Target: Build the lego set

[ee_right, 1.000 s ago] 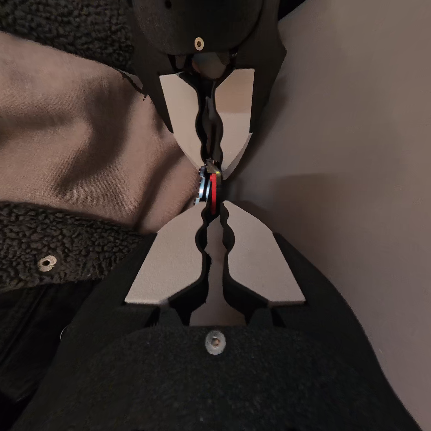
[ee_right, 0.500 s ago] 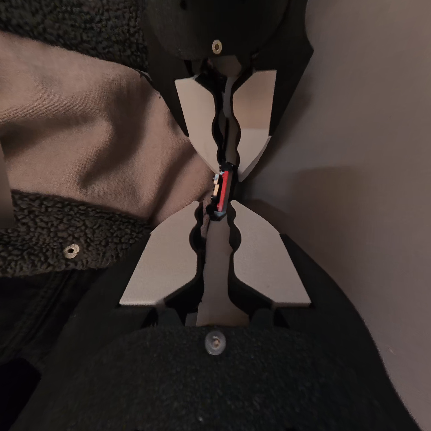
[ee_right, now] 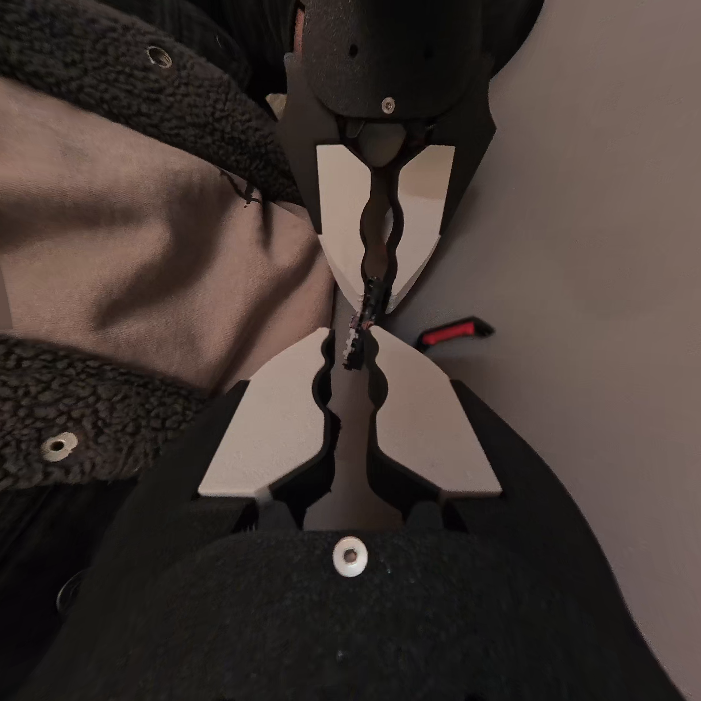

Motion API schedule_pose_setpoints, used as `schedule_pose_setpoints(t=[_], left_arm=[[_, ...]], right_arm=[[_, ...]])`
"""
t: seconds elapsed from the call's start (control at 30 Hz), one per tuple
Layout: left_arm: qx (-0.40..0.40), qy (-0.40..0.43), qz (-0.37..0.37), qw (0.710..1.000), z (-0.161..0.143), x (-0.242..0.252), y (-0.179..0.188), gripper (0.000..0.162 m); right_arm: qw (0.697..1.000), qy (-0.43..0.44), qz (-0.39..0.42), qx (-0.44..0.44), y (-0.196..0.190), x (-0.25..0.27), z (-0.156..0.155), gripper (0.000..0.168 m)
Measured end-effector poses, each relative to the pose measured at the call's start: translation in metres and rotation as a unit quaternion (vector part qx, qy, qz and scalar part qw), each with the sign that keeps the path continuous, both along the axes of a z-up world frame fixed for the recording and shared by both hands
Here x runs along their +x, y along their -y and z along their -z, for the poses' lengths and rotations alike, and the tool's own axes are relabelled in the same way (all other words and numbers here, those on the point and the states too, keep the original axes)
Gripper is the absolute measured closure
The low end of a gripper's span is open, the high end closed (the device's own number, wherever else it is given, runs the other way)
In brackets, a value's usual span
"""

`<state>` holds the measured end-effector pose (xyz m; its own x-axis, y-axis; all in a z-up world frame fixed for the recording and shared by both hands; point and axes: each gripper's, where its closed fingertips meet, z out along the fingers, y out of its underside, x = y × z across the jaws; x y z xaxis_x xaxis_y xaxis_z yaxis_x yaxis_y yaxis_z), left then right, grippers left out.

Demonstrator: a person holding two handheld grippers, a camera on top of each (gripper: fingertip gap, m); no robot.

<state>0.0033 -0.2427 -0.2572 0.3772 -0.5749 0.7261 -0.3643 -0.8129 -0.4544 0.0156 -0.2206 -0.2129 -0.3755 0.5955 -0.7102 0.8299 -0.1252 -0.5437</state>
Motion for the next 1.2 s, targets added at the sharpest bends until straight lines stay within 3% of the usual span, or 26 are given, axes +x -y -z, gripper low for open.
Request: schedule_pose_setpoints(t=[0.17,0.27,0.37,0.47,0.67,0.77,0.83,0.93,1.03,1.1,1.2], left_arm=[[-0.005,0.006,-0.004,1.0,0.001,0.002,0.003,0.15],[0.001,0.004,-0.001,1.0,-0.001,0.0,0.006,0.15],[0.003,0.008,-0.01,1.0,-0.004,-0.008,0.008,0.15],[0.013,0.012,-0.04,0.999,-0.009,-0.02,0.004,0.15],[0.136,-0.073,-0.105,0.982,-0.032,-0.058,-0.028,0.151],[0.254,-0.217,-0.151,0.93,-0.028,-0.096,-0.064,0.151],[0.341,-0.329,-0.168,0.864,-0.029,-0.122,-0.086,0.151],[0.427,-0.454,-0.162,0.765,-0.029,-0.14,-0.104,0.151],[0.475,-0.527,-0.136,0.692,-0.02,-0.141,-0.107,0.15],[0.502,-0.553,-0.113,0.655,-0.017,-0.134,-0.102,0.15],[0.529,-0.558,-0.073,0.635,-0.013,-0.116,-0.093,0.149]], right_arm=[[0.999,-0.016,0.027,0.008,-0.002,0.001,0.003,0.153],[0.996,-0.024,0.085,0.015,-0.024,-0.005,0.003,0.154],[0.986,-0.018,0.127,0.102,-0.046,-0.011,0.021,0.153],[0.986,-0.042,0.121,0.104,-0.033,-0.015,0.019,0.149],[0.975,-0.109,0.155,0.119,-0.024,-0.028,-0.007,0.145],[0.964,-0.102,0.198,0.149,-0.033,-0.045,-0.009,0.134],[0.957,-0.088,0.246,0.125,-0.044,-0.06,-0.011,0.133],[0.944,-0.069,0.322,0.02,-0.062,-0.081,-0.02,0.132],[0.927,-0.034,0.37,-0.042,-0.08,-0.089,-0.007,0.133],[0.927,-0.016,0.371,-0.045,-0.081,-0.09,0.005,0.138],[0.934,0.001,0.358,-0.015,-0.077,-0.089,0.02,0.145]])
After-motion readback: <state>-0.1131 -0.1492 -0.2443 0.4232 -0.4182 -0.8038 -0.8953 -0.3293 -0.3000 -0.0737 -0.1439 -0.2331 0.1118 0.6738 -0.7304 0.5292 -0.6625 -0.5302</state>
